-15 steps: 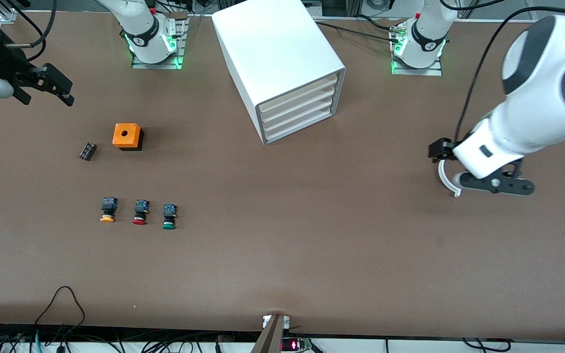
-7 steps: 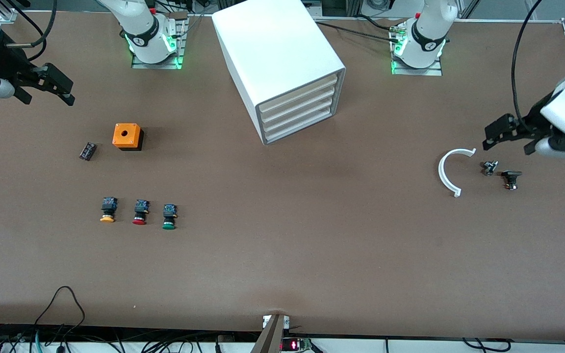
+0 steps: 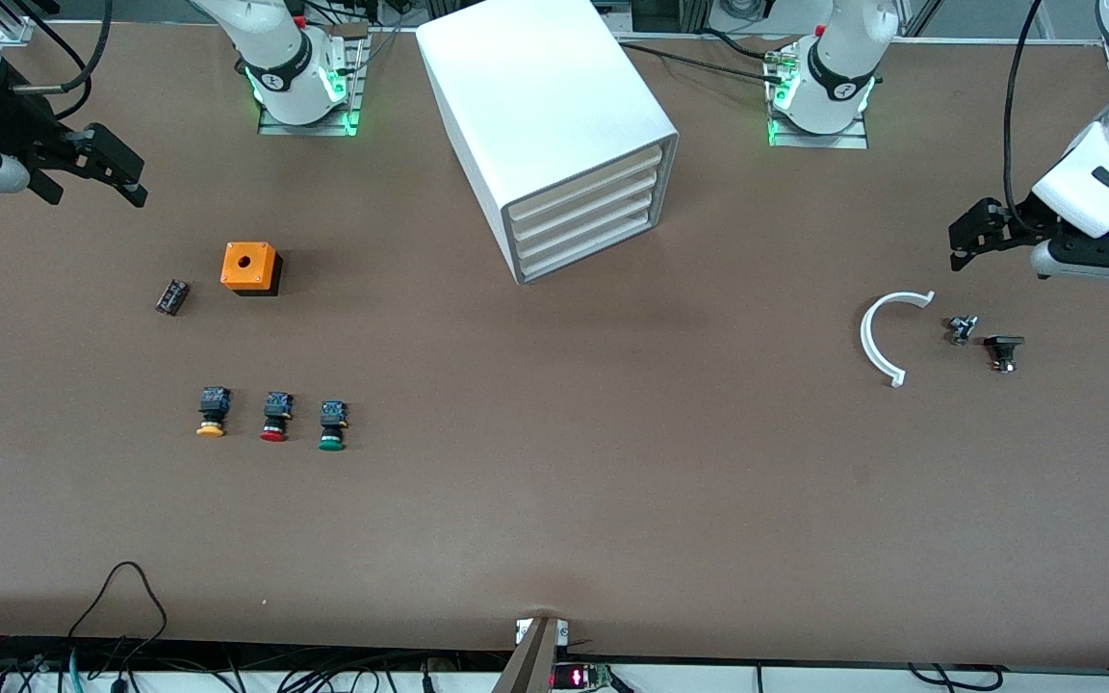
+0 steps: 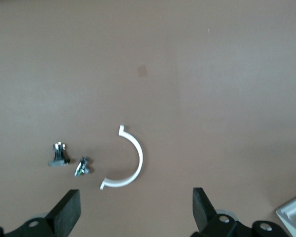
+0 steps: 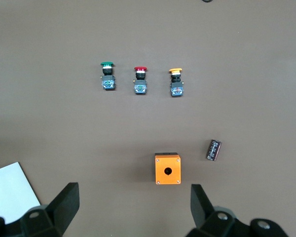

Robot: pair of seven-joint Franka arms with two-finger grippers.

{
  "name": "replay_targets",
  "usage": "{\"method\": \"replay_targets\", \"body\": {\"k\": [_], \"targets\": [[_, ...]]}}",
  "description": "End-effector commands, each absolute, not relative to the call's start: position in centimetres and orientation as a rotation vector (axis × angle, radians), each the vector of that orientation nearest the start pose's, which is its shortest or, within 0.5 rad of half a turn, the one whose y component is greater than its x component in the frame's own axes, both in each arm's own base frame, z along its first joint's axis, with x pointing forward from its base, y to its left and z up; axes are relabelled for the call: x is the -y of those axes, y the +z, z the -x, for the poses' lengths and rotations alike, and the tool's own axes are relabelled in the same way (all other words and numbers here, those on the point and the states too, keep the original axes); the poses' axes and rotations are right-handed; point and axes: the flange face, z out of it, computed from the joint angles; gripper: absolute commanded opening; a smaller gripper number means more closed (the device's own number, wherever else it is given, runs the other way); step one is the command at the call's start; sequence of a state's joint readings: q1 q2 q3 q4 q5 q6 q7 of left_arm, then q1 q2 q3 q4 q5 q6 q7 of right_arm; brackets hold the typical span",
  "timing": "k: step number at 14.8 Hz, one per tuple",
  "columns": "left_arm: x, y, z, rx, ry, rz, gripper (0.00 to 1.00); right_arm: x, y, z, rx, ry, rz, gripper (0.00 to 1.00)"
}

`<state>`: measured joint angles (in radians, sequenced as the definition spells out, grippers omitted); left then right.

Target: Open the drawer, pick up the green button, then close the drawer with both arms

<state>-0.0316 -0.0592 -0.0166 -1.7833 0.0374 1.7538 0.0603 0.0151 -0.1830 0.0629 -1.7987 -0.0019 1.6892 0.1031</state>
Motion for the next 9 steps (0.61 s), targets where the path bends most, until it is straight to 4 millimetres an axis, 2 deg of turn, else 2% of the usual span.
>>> {"method": "replay_targets", "body": {"k": [1, 9], "targets": [[2.31, 58.21, -54.15, -0.189, -0.016, 3.077, 1.0, -4.2, 63.04, -49.79, -0.02, -0.121, 3.126, 1.0], [2.68, 58.4, -54.56, -0.201, -0.038, 3.077, 1.0, -4.31, 63.61, -49.83, -0.015, -0.108, 3.125, 1.0]]}}
